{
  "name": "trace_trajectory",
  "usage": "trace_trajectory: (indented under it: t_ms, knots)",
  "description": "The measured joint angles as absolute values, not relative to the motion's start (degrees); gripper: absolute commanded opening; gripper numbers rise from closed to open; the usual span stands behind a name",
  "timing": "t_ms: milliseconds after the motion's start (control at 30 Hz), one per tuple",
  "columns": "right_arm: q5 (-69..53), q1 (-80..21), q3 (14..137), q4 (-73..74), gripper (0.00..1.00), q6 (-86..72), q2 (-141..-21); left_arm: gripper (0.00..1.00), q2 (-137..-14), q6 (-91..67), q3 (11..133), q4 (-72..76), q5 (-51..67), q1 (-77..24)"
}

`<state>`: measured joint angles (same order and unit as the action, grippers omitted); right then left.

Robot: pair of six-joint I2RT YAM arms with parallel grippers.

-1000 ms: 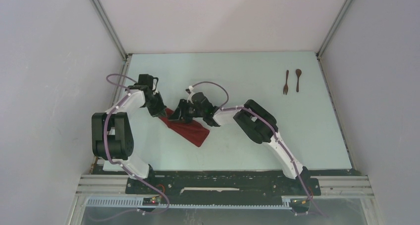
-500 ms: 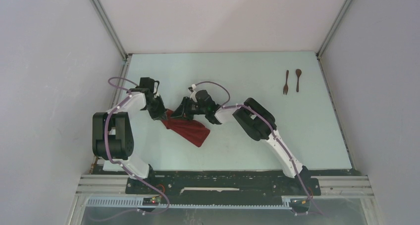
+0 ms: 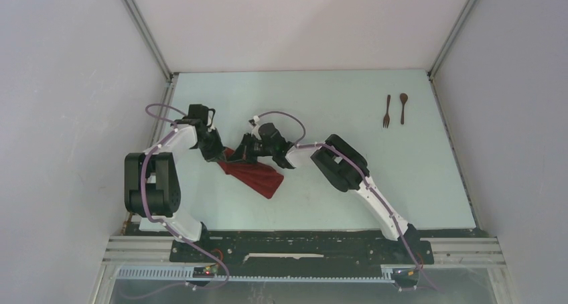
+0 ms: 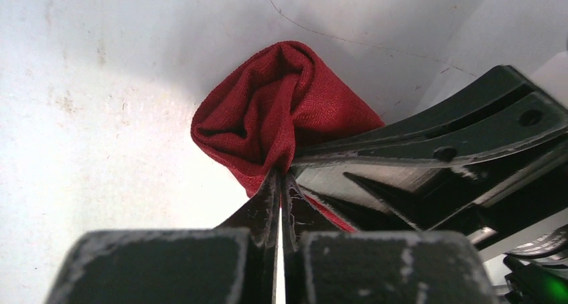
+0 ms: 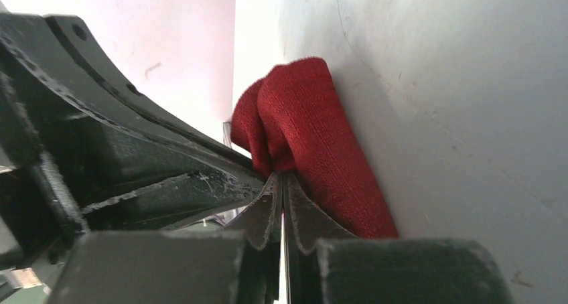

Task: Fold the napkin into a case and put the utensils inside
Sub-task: Place the smaller rectangle folded napkin at the center of the board.

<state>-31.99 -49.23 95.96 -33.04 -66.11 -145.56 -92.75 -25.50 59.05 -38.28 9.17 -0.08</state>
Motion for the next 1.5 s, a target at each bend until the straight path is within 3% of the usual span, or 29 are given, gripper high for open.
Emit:
trace_trajectory:
  t_ms: [200,267,367,567,700,833,900,1000,1267,1500]
  knots:
    - [-30.41,-50.81,97.41,-28.95,0.14,-64.36,-145.64,0.00,-92.75,-25.56,59.05,-38.33,9.17,-0.08]
    - [-29.08,-51.40,99.53,-25.80,0.23,-63.81,-146.15,0.00,-92.75,-25.63,59.05,-38.22,8.95,-0.05]
    - [-27.29,-52.12,101.34,-23.42,0.26,-63.53,-146.71,0.01,-92.73,-26.09,59.05,-38.26,8.45,0.30]
    - [-28.12,-51.88,101.01,-24.45,0.36,-63.18,-146.65,0.35,-91.22,-27.11,58.89,-38.28,9.08,2.28]
    - [-28.21,-51.75,95.70,-27.40,0.35,-62.15,-143.72,0.46,-89.27,-27.44,58.81,-38.22,10.83,4.01]
    - [-28.64,-51.55,92.03,-27.64,0.25,-60.10,-141.14,0.42,-85.06,-27.42,58.81,-38.48,10.85,4.69]
    - [-28.93,-51.44,91.68,-27.59,0.23,-59.27,-141.01,0.37,-83.46,-27.42,58.78,-38.28,10.92,4.91]
    - [-29.15,-51.40,91.57,-27.24,0.22,-58.81,-140.99,0.37,-83.11,-27.55,57.60,-37.30,11.27,5.10]
    - [-29.98,-50.50,92.33,-26.74,0.33,-58.37,-141.01,0.36,-83.09,-27.51,53.87,-37.39,10.92,8.38]
    - [-30.41,-49.52,94.61,-25.91,0.35,-58.37,-141.01,0.22,-82.06,-30.46,48.03,-32.84,15.79,16.34]
